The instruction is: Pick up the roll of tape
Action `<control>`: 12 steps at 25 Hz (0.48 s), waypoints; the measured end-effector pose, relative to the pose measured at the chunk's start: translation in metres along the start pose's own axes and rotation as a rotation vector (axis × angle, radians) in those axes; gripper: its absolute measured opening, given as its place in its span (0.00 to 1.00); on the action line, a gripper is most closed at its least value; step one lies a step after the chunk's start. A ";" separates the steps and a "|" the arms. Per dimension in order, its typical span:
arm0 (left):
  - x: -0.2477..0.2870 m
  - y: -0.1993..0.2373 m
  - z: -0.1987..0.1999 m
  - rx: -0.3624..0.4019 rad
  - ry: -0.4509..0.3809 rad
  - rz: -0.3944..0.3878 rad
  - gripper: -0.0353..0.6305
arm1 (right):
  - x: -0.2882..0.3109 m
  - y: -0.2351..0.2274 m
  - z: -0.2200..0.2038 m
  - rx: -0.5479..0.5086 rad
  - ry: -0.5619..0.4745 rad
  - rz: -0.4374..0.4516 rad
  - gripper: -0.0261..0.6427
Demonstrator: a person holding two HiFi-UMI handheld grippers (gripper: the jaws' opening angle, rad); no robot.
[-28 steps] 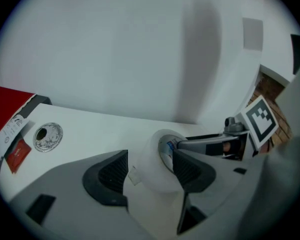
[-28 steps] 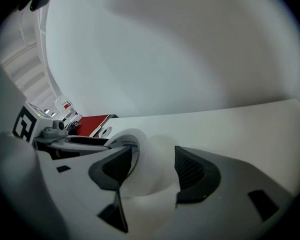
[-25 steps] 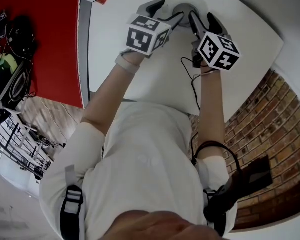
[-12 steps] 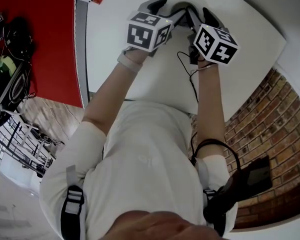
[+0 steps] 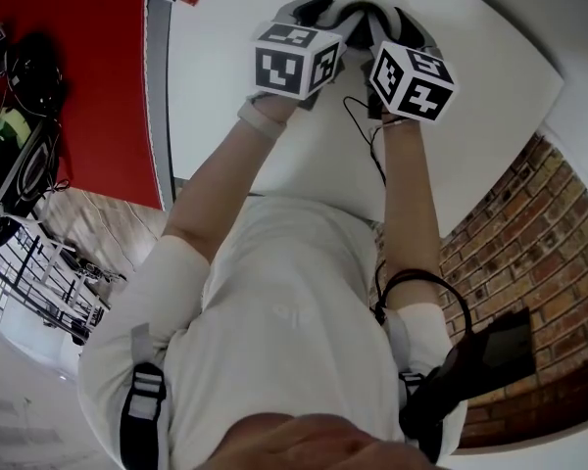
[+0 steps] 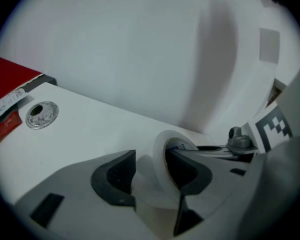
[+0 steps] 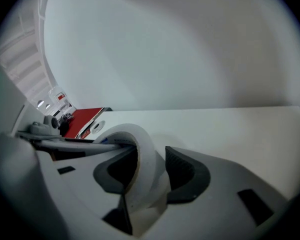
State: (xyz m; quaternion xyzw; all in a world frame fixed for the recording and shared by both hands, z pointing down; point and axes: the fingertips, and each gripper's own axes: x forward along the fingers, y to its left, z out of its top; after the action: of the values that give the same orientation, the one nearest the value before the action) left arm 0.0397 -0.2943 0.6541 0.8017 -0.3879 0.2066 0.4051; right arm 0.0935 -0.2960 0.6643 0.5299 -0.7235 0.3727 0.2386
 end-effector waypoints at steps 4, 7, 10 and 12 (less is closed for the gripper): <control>0.002 -0.001 0.001 -0.055 -0.004 -0.046 0.36 | 0.001 -0.002 0.001 0.056 -0.037 0.016 0.31; 0.003 -0.001 0.001 -0.071 -0.012 -0.049 0.36 | 0.001 -0.004 0.002 0.056 -0.036 0.023 0.31; 0.002 0.001 0.001 -0.103 -0.030 -0.046 0.36 | 0.002 -0.002 0.001 0.047 -0.034 0.024 0.31; 0.001 0.003 0.002 -0.121 -0.043 -0.032 0.36 | 0.001 -0.002 0.001 0.052 -0.035 0.024 0.31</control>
State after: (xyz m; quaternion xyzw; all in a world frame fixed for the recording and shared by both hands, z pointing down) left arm 0.0377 -0.2972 0.6550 0.7862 -0.3954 0.1588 0.4476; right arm 0.0951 -0.2978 0.6646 0.5337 -0.7239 0.3847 0.2077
